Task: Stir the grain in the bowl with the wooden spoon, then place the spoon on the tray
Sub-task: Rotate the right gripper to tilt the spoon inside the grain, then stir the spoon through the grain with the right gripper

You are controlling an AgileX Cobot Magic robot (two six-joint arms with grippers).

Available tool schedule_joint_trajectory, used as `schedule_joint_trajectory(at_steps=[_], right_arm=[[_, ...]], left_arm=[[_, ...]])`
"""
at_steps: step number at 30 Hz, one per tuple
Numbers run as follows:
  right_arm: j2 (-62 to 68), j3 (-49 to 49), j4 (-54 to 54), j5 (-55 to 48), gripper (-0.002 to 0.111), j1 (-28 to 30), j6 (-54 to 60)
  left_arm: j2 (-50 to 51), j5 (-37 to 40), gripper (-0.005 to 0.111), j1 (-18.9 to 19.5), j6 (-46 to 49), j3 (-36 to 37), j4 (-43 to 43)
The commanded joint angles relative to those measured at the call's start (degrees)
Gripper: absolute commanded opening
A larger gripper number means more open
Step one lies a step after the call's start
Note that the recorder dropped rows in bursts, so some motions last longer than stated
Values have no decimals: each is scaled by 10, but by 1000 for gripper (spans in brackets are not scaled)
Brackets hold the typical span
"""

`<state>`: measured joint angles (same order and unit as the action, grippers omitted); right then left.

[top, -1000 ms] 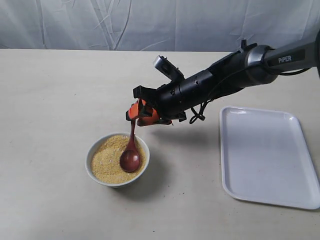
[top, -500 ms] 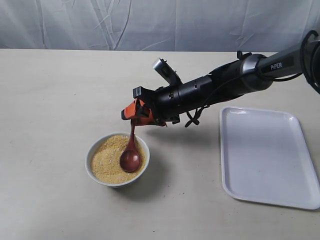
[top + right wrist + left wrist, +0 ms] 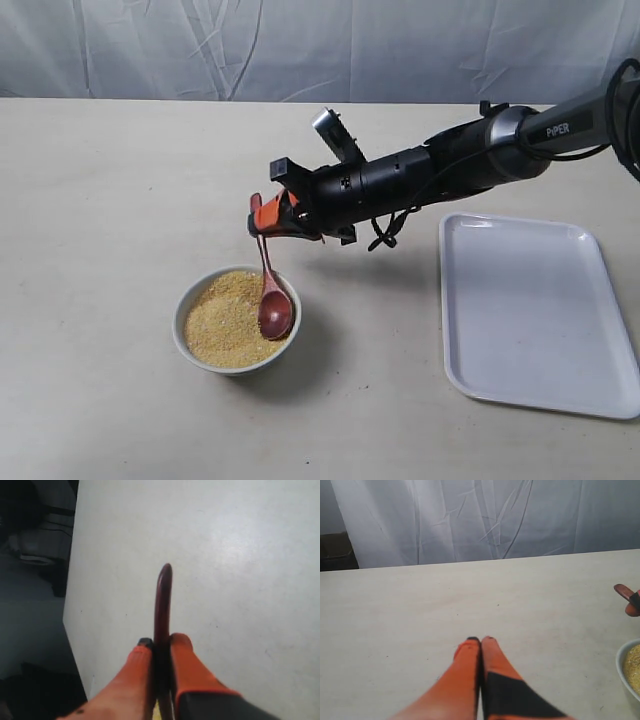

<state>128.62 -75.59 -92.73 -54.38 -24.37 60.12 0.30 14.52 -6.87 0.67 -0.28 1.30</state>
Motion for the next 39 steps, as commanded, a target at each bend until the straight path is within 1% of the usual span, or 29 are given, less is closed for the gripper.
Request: schedule_joint_trajectory(at_steps=[1, 7, 11, 13, 19, 23, 27, 35, 39], right_arm=[[-8, -1, -51, -47, -1, 3, 1], [-33, -1, -62, -52, -1, 3, 33], [-65, 5, -72, -50, -1, -4, 92], [-86, 16, -72, -41, -1, -17, 140], [-128, 59, -72, 76, -1, -78, 279], [-133, 64, -72, 160, -1, -124, 337], [-147, 64, -72, 206, -1, -148, 349], [-210, 64, -72, 211, -1, -158, 343], [-210, 64, -72, 214, -1, -158, 343]], left_arm=[[-3, -7, 0, 0, -1, 3, 0], [-3, -7, 0, 0, -1, 3, 0], [-3, -7, 0, 0, -1, 3, 0], [-3, -7, 0, 0, -1, 3, 0], [-3, -7, 0, 0, -1, 3, 0], [-3, -7, 0, 0, -1, 3, 0], [-3, -7, 0, 0, -1, 3, 0], [-3, -7, 0, 0, -1, 3, 0], [-3, -7, 0, 0, -1, 3, 0]])
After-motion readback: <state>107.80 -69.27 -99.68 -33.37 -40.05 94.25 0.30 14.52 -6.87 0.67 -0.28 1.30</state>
